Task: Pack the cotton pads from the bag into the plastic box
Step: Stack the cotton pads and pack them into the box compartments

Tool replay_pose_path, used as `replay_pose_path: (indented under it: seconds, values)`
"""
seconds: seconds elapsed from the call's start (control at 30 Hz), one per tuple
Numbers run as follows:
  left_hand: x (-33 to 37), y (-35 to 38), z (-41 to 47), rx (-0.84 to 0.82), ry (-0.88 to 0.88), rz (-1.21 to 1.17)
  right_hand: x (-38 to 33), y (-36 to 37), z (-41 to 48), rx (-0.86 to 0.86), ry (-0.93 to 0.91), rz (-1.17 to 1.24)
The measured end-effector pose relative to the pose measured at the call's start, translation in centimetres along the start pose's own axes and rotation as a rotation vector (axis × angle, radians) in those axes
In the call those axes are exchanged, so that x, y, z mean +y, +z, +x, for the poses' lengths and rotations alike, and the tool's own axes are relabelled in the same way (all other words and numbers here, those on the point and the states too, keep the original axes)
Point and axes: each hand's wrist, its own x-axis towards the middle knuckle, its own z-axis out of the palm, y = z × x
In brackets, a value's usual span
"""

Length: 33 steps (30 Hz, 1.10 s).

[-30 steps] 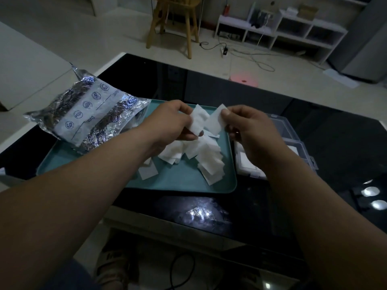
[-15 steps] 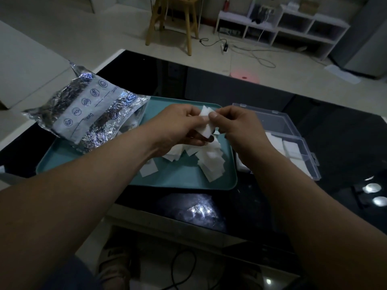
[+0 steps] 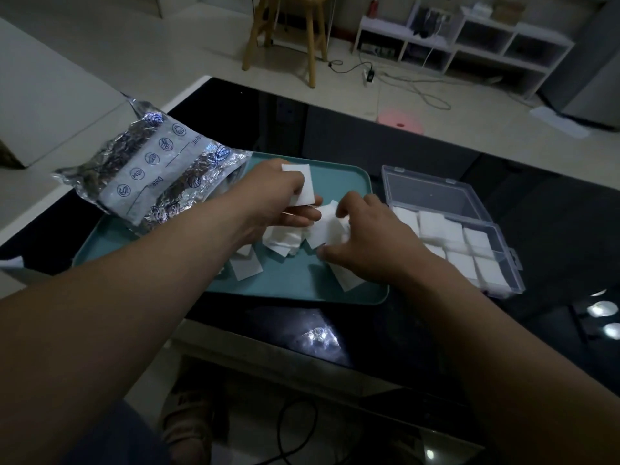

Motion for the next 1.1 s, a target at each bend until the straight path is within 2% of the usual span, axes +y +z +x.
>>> replay_pose_path:
  seconds: [0.07, 0.13, 0.47, 0.6, 0.8, 0.97, 1.1]
  values:
    - [-0.1, -0.1, 0.1, -0.002, 0.005, 0.01, -0.1, 0.2, -0.4, -0.085, 0.05, -0.076]
    - [-0.2, 0.0, 0.0, -0.002, 0.007, 0.016, -0.2, 0.6, -0.7, -0.1, 0.058, -0.122]
    - [-0.2, 0.0, -0.1, -0.016, 0.026, 0.035, 0.6, -0.7, -0.8, -0.02, 0.024, -0.031]
    - [-0.3, 0.2, -0.2, -0.035, 0.028, 0.064, 0.9, -0.9, -1.0, 0.084, 0.022, -0.009]
    - [-1.4, 0.5, -0.1, -0.087, -0.021, 0.221, 1.5, -2.2, -0.8, 0.182, 0.0, 0.059]
    - [-1.6, 0.9, -0.5, -0.117, -0.012, 0.371, 1.9, -2.7, -0.6, 0.176, 0.033, 0.188]
    - [-1.3, 0.9, 0.2, -0.029, 0.009, 0.205, 1.7, -2.8, -0.3, 0.193, 0.111, 0.532]
